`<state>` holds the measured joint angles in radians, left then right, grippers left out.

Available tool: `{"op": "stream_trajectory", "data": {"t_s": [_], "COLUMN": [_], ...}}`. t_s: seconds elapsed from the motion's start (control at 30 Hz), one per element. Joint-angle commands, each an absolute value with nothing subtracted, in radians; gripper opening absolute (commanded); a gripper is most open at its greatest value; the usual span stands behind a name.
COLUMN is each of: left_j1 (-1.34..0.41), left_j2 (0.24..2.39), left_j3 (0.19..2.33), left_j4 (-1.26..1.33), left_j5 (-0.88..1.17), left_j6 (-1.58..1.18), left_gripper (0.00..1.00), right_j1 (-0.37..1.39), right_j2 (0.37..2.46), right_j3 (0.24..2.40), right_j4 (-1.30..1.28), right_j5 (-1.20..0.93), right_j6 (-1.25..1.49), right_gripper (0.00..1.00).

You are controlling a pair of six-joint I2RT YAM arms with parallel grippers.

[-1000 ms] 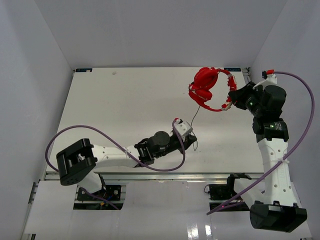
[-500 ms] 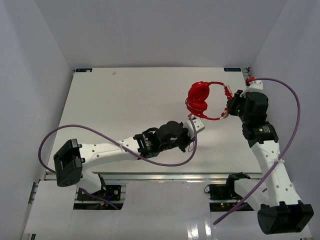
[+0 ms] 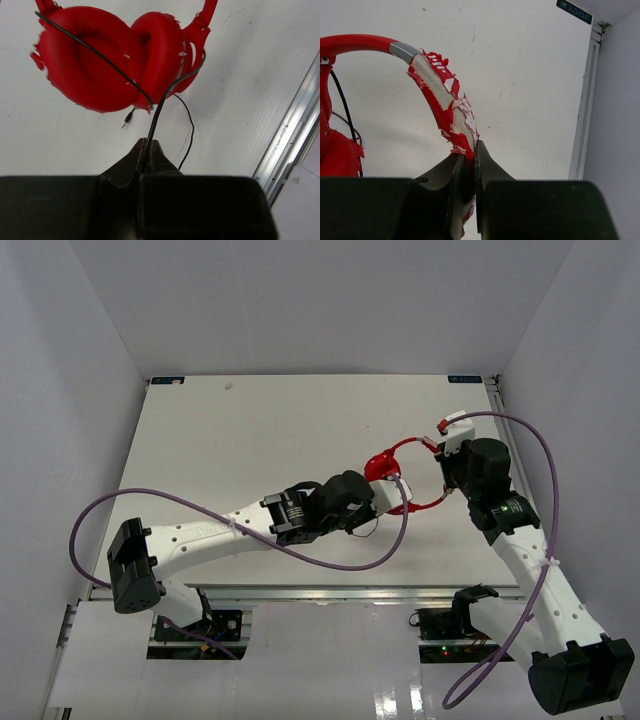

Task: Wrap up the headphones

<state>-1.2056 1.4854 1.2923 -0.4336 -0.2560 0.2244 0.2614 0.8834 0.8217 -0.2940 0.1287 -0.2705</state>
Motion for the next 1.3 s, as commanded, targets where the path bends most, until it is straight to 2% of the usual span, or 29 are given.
{"op": "stream_trajectory", "data": {"t_s": [0.0,0.3,0.6,0.8,0.9,1.27], "left_j1": [-1.199,-1.198,-1.172,-1.128,-1.092,-1.014], "left_j2": [1.498,1.505,1.381,1.272,1.222,1.161], "left_j3": [1.36,1.355,1.183,1.025,0.955,0.744], "left_j4": [-0.544,-0.438,-0.201,-0.068,0.037,0.321], "left_j5": [-0.335,-0.432,-0.446,-0.342,-0.291,-0.088], "left_j6": [0.351,0.5,0.583,0.556,0.512,0.312], "left_gripper": [0.0,0.0,0.01,0.13,0.23,0.36], "right_j1": [0.28,0.293,0.293,0.29,0.283,0.244], "right_j2": [0.855,0.842,0.829,0.833,0.828,0.859], "right_j3": [0.878,0.885,0.9,0.954,0.96,1.026], "right_j4": [-0.3,-0.433,-0.512,-0.574,-0.599,-0.612], "right_j5": [-0.066,-0.273,-0.445,-0.552,-0.599,-0.769], "right_j6": [-0.474,-0.58,-0.566,-0.571,-0.567,-0.442], "right_gripper": [0.08,0.08,0.08,0.08,0.08,0.08]}}
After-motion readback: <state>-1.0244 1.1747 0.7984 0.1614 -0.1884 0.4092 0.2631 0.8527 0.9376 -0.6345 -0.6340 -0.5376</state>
